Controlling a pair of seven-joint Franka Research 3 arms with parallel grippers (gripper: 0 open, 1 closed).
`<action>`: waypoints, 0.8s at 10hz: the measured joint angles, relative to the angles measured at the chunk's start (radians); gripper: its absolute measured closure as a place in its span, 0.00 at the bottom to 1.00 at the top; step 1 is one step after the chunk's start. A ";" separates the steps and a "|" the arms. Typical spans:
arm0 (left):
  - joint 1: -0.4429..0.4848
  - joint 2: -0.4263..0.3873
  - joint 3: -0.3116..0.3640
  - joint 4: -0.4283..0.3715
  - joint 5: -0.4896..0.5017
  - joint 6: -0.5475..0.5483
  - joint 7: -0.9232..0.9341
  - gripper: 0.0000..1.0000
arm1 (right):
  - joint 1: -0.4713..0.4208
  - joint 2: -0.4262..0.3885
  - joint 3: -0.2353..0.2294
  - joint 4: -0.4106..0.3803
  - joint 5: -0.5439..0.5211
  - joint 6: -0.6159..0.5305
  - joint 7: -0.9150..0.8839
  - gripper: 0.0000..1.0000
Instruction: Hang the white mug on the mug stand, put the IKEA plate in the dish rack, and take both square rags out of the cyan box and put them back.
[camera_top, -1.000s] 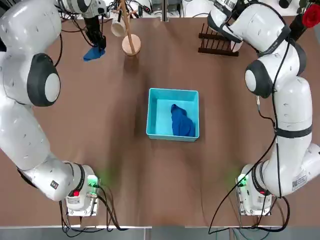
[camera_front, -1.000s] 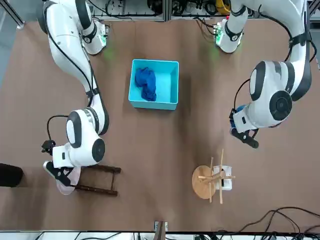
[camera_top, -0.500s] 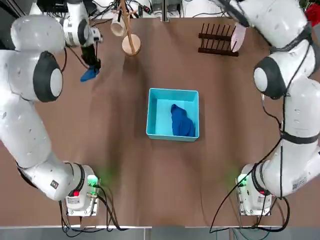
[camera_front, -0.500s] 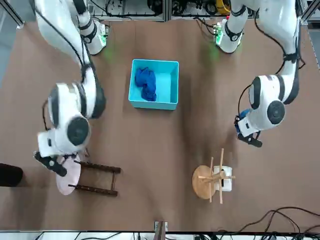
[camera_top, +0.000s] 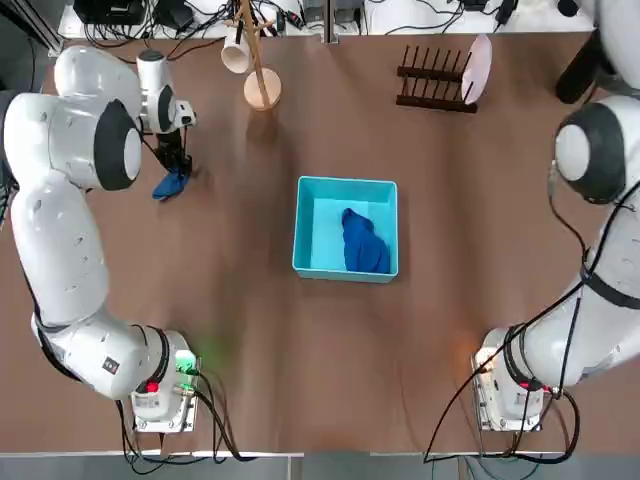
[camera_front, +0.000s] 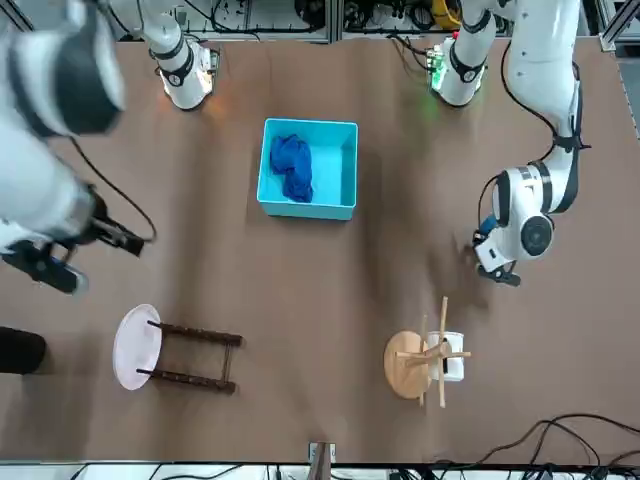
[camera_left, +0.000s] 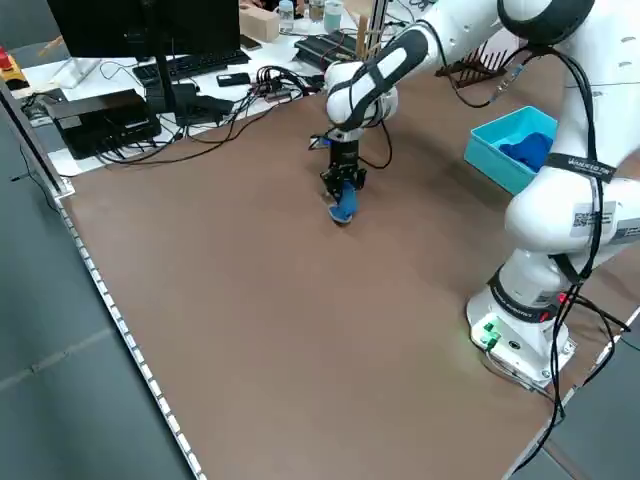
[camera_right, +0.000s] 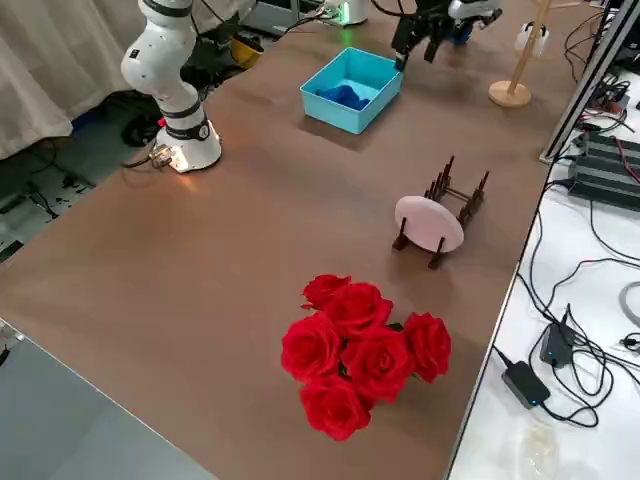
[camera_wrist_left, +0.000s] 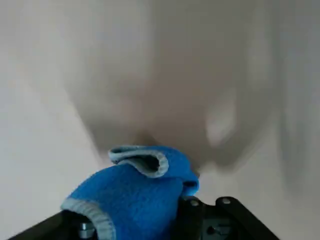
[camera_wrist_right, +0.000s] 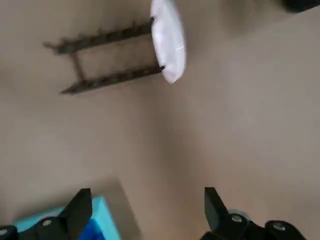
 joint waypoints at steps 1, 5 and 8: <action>0.001 0.010 0.045 -0.012 -0.001 0.027 0.055 0.83 | -0.033 -0.019 0.001 -0.002 0.074 -0.049 -0.112 0.00; 0.106 0.068 0.172 -0.018 0.000 0.091 0.356 0.83 | 0.059 -0.027 0.033 -0.067 0.185 -0.124 -0.272 0.01; 0.129 0.093 0.201 -0.017 -0.010 0.126 0.432 0.83 | 0.210 -0.095 0.038 -0.293 0.200 0.087 -0.251 0.01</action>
